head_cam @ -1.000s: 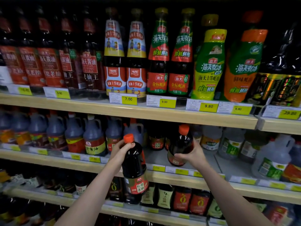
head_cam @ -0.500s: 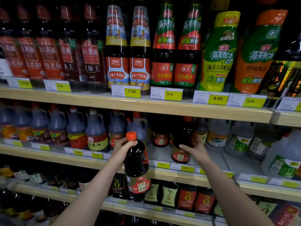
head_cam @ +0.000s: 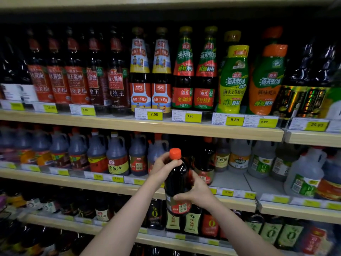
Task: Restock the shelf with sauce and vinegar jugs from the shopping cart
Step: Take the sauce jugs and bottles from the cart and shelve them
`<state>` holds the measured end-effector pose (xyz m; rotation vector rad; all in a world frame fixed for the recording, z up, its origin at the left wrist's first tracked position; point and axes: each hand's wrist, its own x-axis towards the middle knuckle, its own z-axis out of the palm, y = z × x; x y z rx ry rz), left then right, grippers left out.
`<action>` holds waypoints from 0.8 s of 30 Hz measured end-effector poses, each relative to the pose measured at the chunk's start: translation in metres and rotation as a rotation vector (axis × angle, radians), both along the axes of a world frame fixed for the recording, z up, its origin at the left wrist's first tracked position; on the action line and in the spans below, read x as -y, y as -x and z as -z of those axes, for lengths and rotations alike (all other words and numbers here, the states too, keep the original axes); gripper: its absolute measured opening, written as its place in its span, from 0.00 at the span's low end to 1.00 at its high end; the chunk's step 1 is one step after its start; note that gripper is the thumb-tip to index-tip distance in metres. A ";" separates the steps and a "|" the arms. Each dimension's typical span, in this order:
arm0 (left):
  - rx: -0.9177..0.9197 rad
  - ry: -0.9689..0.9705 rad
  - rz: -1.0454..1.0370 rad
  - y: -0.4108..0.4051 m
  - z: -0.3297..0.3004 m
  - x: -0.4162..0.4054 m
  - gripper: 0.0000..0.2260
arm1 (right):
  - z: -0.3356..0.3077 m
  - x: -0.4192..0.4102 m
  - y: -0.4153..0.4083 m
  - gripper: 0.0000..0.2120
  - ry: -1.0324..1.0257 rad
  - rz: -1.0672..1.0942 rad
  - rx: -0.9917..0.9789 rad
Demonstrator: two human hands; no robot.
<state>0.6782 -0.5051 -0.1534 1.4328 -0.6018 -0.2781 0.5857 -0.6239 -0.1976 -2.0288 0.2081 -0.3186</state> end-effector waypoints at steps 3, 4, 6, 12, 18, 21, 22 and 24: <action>0.067 -0.019 0.031 -0.003 -0.002 -0.001 0.11 | -0.004 0.005 -0.001 0.34 0.020 0.085 0.074; 0.082 -0.004 -0.004 -0.009 -0.001 -0.005 0.10 | -0.008 0.007 -0.003 0.33 0.031 0.118 0.099; 0.085 0.006 -0.149 -0.026 0.009 -0.018 0.08 | -0.016 0.012 -0.010 0.33 0.057 0.190 0.142; 0.206 -0.376 -0.365 -0.065 0.069 -0.040 0.08 | -0.015 0.019 -0.048 0.36 0.090 0.279 0.184; 0.494 -0.676 -0.492 -0.091 0.112 -0.044 0.09 | 0.016 0.022 -0.079 0.45 0.079 0.405 0.064; 0.567 -0.674 -0.534 -0.091 0.121 -0.045 0.09 | 0.018 0.026 -0.086 0.49 0.045 0.402 -0.004; 0.574 -0.664 -0.539 -0.092 0.123 -0.045 0.09 | 0.017 0.028 -0.087 0.50 0.039 0.381 -0.034; 0.567 -0.649 -0.540 -0.093 0.124 -0.046 0.09 | 0.014 0.030 -0.089 0.52 0.049 0.344 -0.075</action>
